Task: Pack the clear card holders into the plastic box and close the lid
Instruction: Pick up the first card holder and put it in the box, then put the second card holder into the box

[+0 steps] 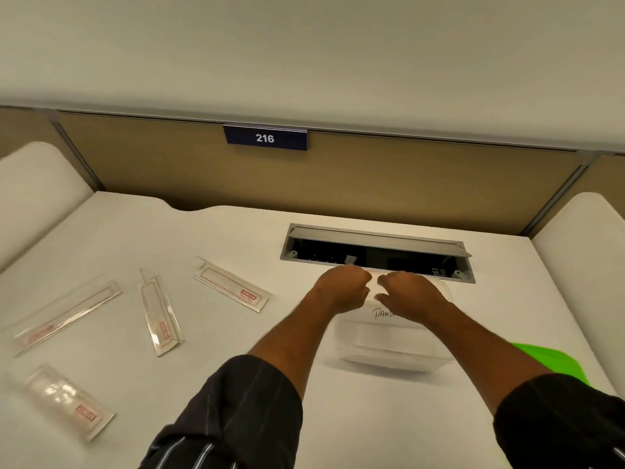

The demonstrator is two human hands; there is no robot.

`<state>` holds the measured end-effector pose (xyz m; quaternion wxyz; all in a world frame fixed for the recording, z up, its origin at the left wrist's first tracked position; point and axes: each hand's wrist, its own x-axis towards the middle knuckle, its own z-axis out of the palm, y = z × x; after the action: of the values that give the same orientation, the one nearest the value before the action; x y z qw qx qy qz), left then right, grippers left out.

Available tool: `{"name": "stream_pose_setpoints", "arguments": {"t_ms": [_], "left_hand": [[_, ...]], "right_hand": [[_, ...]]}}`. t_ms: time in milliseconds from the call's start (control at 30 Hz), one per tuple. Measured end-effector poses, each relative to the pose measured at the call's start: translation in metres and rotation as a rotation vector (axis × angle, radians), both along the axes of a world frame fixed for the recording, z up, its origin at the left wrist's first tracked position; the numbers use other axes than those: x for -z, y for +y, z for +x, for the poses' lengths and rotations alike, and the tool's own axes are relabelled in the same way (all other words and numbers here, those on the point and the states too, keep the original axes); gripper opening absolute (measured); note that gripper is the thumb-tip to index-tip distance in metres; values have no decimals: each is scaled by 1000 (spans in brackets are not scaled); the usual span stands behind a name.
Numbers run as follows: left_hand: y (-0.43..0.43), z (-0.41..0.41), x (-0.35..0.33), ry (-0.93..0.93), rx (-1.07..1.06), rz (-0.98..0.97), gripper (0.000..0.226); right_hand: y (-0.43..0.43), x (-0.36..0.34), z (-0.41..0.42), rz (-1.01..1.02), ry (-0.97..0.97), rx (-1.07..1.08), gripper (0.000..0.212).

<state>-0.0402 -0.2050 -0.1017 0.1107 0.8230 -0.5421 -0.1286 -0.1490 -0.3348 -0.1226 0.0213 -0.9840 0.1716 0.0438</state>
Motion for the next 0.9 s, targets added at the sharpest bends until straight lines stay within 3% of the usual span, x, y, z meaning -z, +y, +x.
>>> {"name": "stream_pose_setpoints", "arguments": {"t_ms": [200,567,900], "left_hand": [[66,33,-22,-29,-134,-177,35],[200,99,-15,-210,-438,-23,21],[239,150,12,-171,-509,-23,28]], "right_hand": [[50,-32,34,-15,-140,-85,38],[160,-34,114,46,-199,-186,34],[205,2,180,58,-154,-153,23]]}}
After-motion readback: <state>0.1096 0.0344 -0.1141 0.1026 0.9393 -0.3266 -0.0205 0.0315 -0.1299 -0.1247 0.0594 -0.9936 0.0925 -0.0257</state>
